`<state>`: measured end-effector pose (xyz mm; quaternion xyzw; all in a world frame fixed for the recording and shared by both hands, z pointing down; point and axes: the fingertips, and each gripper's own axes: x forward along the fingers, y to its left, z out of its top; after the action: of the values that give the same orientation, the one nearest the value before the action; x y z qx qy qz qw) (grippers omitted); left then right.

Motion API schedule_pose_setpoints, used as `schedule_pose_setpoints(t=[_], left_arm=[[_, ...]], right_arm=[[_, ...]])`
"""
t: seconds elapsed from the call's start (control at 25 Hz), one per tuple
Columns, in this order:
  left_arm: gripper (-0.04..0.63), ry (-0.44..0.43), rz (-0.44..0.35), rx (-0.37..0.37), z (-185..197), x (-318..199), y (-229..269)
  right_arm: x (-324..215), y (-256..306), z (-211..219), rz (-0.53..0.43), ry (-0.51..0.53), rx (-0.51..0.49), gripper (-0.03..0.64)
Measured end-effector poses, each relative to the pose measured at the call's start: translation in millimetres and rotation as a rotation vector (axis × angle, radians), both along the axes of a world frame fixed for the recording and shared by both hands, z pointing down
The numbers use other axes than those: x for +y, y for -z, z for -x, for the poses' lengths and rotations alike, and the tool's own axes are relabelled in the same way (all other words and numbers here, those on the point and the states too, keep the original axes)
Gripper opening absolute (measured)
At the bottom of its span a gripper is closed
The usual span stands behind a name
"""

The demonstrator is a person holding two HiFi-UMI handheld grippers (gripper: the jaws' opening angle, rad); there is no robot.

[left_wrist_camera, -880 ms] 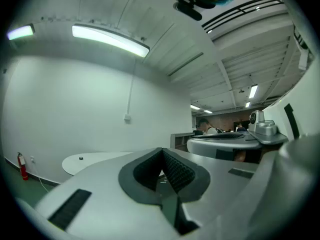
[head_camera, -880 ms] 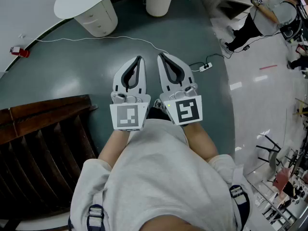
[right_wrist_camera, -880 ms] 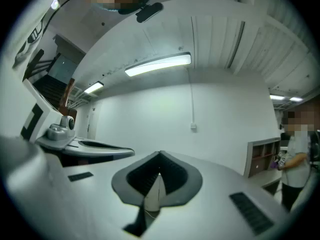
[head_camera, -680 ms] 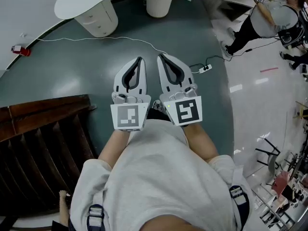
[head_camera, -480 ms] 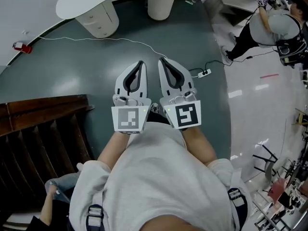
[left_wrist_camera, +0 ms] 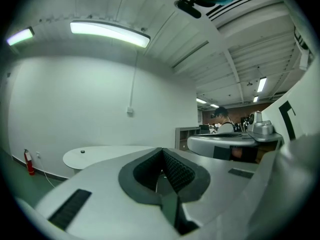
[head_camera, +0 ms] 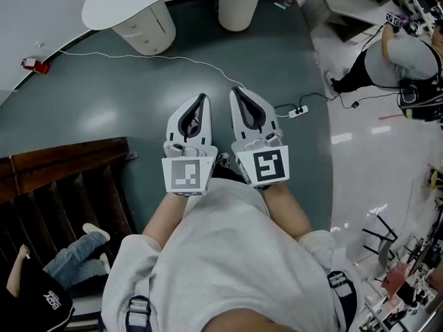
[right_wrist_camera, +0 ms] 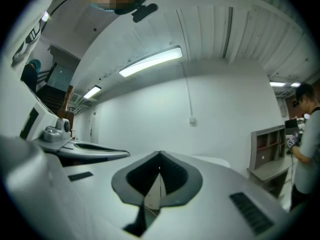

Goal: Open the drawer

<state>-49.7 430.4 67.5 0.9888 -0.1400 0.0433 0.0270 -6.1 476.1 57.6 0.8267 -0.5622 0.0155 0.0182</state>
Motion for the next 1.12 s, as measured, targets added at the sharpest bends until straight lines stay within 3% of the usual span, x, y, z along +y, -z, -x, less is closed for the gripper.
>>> schedule_pose_setpoints(t=[0.32,0.6,0.84,1.12], left_arm=[[0.006,-0.011,0.044,0.002,-60.4,-83.3,-15.0],[0.006,-0.041,0.023,0.024,-112.6,-166.1,-1.7],[0.006,-0.005,0.026,0.026,-132.7,-227.6,0.4],[0.006,0.066,0.067,-0.011,-161.6,-270.2,-19.7]], right_arm=[[-77.9,-16.4,-58.0,0.042,-0.012,-0.003,0.014],[-163.5,-1.6,-108.0,0.05,-0.021,0.018,0.014],[-225.9,4.7,-129.2,0.043,0.015,0.03,0.014],[-272.1,-20.1,-160.1,0.105,0.089,-0.011,0.014]])
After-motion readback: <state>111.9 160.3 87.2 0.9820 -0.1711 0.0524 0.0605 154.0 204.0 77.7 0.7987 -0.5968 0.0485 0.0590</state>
